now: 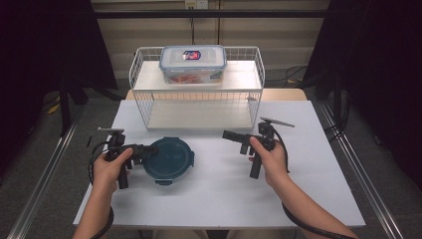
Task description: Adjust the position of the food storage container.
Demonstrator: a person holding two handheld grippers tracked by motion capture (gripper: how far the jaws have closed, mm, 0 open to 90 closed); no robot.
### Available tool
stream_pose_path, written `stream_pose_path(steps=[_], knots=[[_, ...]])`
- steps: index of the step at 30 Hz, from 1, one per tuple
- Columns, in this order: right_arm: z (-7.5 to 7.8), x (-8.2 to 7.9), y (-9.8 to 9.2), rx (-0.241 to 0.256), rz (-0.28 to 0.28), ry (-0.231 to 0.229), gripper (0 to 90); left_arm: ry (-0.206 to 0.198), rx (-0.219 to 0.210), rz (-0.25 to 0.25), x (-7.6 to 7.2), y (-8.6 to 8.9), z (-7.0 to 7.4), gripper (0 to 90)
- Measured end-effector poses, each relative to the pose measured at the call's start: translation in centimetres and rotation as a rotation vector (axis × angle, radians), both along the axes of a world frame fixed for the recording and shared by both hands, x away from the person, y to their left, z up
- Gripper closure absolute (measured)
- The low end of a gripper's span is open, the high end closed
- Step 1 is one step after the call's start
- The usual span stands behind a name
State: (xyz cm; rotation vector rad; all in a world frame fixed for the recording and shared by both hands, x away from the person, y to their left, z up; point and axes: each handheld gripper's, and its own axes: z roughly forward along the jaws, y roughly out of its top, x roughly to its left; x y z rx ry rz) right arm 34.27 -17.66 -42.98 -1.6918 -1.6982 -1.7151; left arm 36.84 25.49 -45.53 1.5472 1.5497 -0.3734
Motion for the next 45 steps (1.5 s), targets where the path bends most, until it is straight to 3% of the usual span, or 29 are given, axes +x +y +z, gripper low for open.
stream_pose_path(steps=[2, 3, 4, 6, 14, 27, 29, 30, 36, 45], knots=[[-0.1, 0.0, 0.1, -0.008, 0.003, 0.001, 20.1, -0.014, 0.013, -0.006, -0.1, -0.5, -0.1, 37.5], [-0.2, 0.0, 0.2, -0.004, 0.004, 0.001, 20.1, -0.005, -0.002, 0.0, -0.2, -0.8, -0.1, 37.5], [-0.2, 0.0, 0.2, -0.005, 0.005, 0.002, 20.1, -0.017, 0.016, -0.009, -0.2, -0.8, -0.1, 37.5], [-0.3, -0.1, 0.2, -0.009, 0.007, -0.001, 20.1, -0.007, -0.007, 0.01, -0.3, -1.3, -0.1, 37.5], [-0.7, -0.2, 0.5, -0.019, 0.016, 0.008, 20.1, -0.007, -0.007, 0.035, -0.5, -2.3, -0.1, 37.8], [-0.9, -0.2, 0.5, -0.033, 0.02, 0.014, 20.2, -0.005, -0.026, 0.006, -0.3, -5.2, -0.3, 38.2], [-1.0, -0.2, 0.5, -0.04, 0.019, 0.02, 20.2, -0.013, -0.005, -0.005, -0.3, -5.5, -0.3, 38.3], [-1.1, -0.3, 0.5, -0.04, 0.022, 0.017, 20.2, -0.006, -0.029, 0.001, -0.3, -5.9, -0.4, 38.3], [-1.5, -0.5, 0.5, -0.047, 0.022, 0.026, 20.3, -0.011, -0.029, -0.013, -0.4, -7.0, -0.4, 38.5], [-2.4, -0.8, 0.5, -0.056, 0.023, 0.051, 20.3, -0.016, -0.039, -0.033, -0.4, -6.9, -0.5, 39.4]])
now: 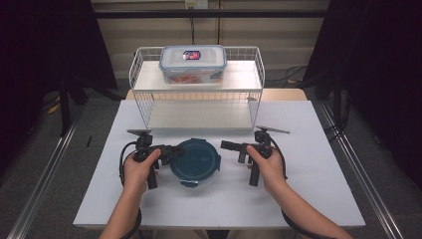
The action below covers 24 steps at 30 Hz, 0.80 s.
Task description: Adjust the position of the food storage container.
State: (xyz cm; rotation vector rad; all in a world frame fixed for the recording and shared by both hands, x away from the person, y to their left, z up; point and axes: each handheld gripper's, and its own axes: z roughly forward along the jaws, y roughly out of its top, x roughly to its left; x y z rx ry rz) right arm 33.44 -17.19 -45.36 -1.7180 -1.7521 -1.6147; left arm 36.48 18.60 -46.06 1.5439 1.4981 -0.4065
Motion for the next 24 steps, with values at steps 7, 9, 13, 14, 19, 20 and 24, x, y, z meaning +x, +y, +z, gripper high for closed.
stream_pose_path(steps=[7, 9, 13, 14, 19, 20, 24], knots=[[-0.7, -0.3, -0.1, 0.004, 0.009, 0.016, 20.5, 0.013, 0.015, -0.015, -0.6, 1.0, 0.2, 39.2], [-0.8, -0.3, 0.0, 0.003, 0.01, 0.022, 20.5, 0.016, 0.011, -0.015, -0.8, 1.4, 0.2, 38.7], [-0.8, -0.4, 0.4, 0.002, 0.028, 0.026, 20.5, 0.033, -0.003, -0.007, -1.3, 1.9, 0.2, 39.6], [-0.9, -0.5, 0.6, 0.004, 0.037, 0.027, 20.5, 0.035, -0.003, -0.013, -1.3, 2.0, 0.2, 39.8], [-1.1, -0.8, 0.9, 0.004, 0.047, 0.029, 20.6, 0.046, -0.028, -0.017, -1.4, 1.8, 0.1, 41.0], [-1.2, -0.9, 0.9, 0.007, 0.045, 0.033, 20.6, 0.044, -0.025, -0.02, -1.4, 1.7, 0.1, 41.4], [-1.7, -1.2, 0.8, 0.0, 0.036, 0.044, 23.3, 0.046, -0.026, -0.029, -1.4, 1.6, 0.1, 43.3]])
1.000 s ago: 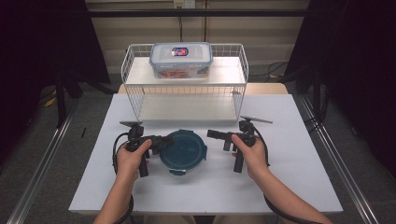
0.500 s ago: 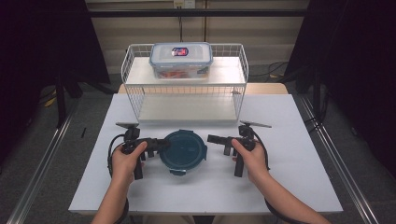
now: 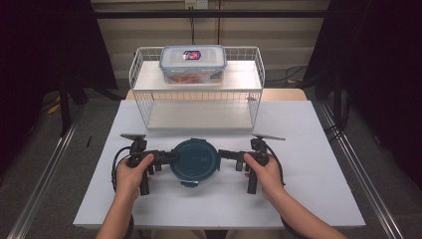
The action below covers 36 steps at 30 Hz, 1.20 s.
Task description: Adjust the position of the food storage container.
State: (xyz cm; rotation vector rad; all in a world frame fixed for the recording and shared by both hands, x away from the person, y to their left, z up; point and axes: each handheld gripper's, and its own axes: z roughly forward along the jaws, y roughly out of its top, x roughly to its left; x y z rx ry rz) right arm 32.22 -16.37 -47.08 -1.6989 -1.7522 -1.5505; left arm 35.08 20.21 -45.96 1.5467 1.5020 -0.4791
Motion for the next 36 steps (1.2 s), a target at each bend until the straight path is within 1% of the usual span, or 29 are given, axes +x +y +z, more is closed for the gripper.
stream_pose_path(steps=[2, 3, 5, 10, 12, 13, 15, 17, 18, 20, 21, 23, 25, 26, 27, 31, 32, 33, 34, 36], knots=[[-0.2, -0.1, 0.0, 0.001, -0.005, 0.006, 23.8, 0.003, -0.002, 0.001, 0.0, 0.0, 0.0, 43.5], [-0.3, -0.2, 0.1, 0.005, -0.009, 0.015, 24.0, 0.012, -0.012, 0.008, 0.0, -0.1, 0.0, 43.6], [-0.5, -0.3, 0.1, 0.007, -0.008, 0.019, 25.1, 0.015, -0.016, 0.01, 0.0, -0.1, 0.0, 43.7], [-1.1, -0.5, 0.3, 0.007, 0.0, 0.032, 28.1, 0.024, -0.016, 0.005, 0.0, 0.0, 0.0, 44.0], [-1.2, -0.5, 0.5, 0.019, 0.002, 0.04, 29.0, 0.022, -0.017, 0.009, 0.0, 0.0, 0.0, 44.0], [-1.3, -0.5, 0.5, 0.012, 0.004, 0.041, 29.7, 0.022, -0.017, 0.01, 0.0, 0.0, 0.0, 44.1], [-1.3, -0.5, 0.6, 0.014, 0.008, 0.048, 31.5, 0.024, -0.019, 0.012, 0.0, 0.0, 0.0, 44.1], [-1.3, -0.5, 0.7, 0.017, 0.008, 0.049, 33.1, 0.016, -0.016, 0.007, 0.0, 0.0, -0.1, 44.2], [-1.3, -0.5, 0.7, 0.019, 0.009, 0.052, 33.7, 0.021, -0.02, 0.01, 0.0, 0.0, -0.1, 44.3], [-1.3, -0.5, 0.8, 0.025, 0.01, 0.053, 35.9, 0.019, -0.012, 0.002, 0.1, 0.1, -0.1, 44.3], [-1.3, -0.5, 0.9, 0.029, 0.01, 0.062, 37.1, 0.023, -0.017, 0.003, 0.0, 0.1, 0.0, 44.4], [-1.4, -0.5, 0.9, 0.032, 0.016, 0.063, 38.5, 0.026, -0.019, 0.002, 0.1, 0.1, 0.0, 44.5], [-1.3, -0.5, 1.0, 0.042, 0.021, 0.078, 41.3, 0.025, -0.022, 0.008, 0.1, 0.1, -0.1, 44.6], [-1.3, -0.5, 1.1, 0.05, 0.02, 0.088, 41.8, 0.025, -0.022, 0.007, 0.0, 0.1, -0.1, 44.6], [-1.4, -0.5, 1.1, 0.048, 0.022, 0.081, 42.2, 0.026, -0.022, 0.007, 0.0, 0.1, -0.1, 44.7], [-1.4, -0.6, 1.2, 0.052, 0.021, 0.088, 42.8, 0.023, -0.02, 0.001, 0.0, 0.2, -0.1, 44.8], [-1.4, -0.6, 1.2, 0.054, 0.021, 0.091, 42.8, 0.029, -0.026, 0.009, 0.0, 0.1, -0.1, 44.8], [-1.4, -0.6, 1.2, 0.061, 0.022, 0.094, 43.1, 0.023, -0.023, 0.009, 0.0, 0.1, -0.1, 44.8], [-1.4, -0.6, 1.2, 0.064, 0.023, 0.103, 43.5, 0.024, -0.023, 0.011, 0.0, 0.1, -0.1, 44.8], [-1.4, -0.6, 1.3, 0.067, 0.022, 0.106, 44.1, 0.027, -0.024, 0.011, 0.0, 0.1, -0.1, 44.9]])
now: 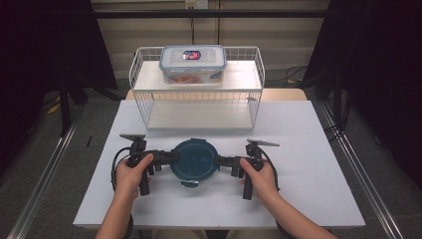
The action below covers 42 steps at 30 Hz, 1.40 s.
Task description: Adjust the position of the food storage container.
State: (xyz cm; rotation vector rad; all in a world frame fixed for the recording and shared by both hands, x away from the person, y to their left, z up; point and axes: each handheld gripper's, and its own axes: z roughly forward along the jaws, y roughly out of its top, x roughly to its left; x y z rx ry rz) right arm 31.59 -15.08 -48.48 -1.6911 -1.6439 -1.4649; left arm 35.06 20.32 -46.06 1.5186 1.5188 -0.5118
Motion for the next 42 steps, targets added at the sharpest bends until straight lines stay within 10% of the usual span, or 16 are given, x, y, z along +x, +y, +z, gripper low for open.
stream_pose_path(steps=[42], knots=[[-0.2, 0.2, -0.2, 0.128, -0.031, 0.128, 57.2, 0.073, -0.068, -0.036, -0.6, 1.3, 0.2, 57.3]])
